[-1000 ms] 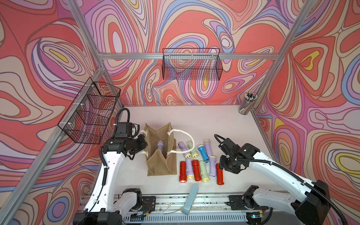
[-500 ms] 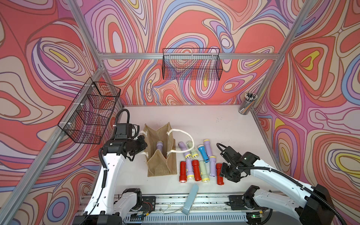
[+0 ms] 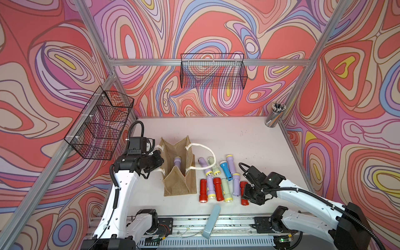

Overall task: Put the flashlights into the tote bags
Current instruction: Pick up the flashlight from the center of the board.

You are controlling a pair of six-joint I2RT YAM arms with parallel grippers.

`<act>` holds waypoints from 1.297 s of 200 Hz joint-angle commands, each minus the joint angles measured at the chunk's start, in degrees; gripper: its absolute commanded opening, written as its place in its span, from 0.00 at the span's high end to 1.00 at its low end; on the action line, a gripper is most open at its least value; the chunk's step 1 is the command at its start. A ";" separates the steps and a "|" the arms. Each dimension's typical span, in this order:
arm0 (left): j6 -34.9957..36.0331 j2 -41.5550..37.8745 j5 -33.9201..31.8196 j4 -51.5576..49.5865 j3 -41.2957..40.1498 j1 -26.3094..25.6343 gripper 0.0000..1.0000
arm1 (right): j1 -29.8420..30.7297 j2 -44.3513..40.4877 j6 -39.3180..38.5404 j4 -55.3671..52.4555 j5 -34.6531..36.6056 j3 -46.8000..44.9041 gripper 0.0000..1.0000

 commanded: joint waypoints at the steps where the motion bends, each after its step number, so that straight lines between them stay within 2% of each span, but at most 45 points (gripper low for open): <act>1: -0.58 -0.25 0.68 0.71 -0.62 0.43 0.96 | 1.60 2.07 1.90 1.89 0.45 -1.22 0.49; 90: -1.06 0.09 1.92 1.40 -0.65 0.37 0.96 | 2.44 9.94 -4.90 -2.21 12.46 4.56 0.50; 116: -1.10 0.17 2.34 1.39 -0.46 0.46 0.96 | 2.38 13.03 -7.91 -4.21 15.79 7.69 0.44; 208: -1.35 -0.36 1.80 1.03 -0.51 0.41 0.96 | 2.44 13.88 -9.55 -0.58 11.84 3.37 0.47; 259: -2.25 -2.06 1.68 0.99 -1.37 0.38 0.96 | 2.44 16.18 -11.31 2.65 12.09 3.08 0.64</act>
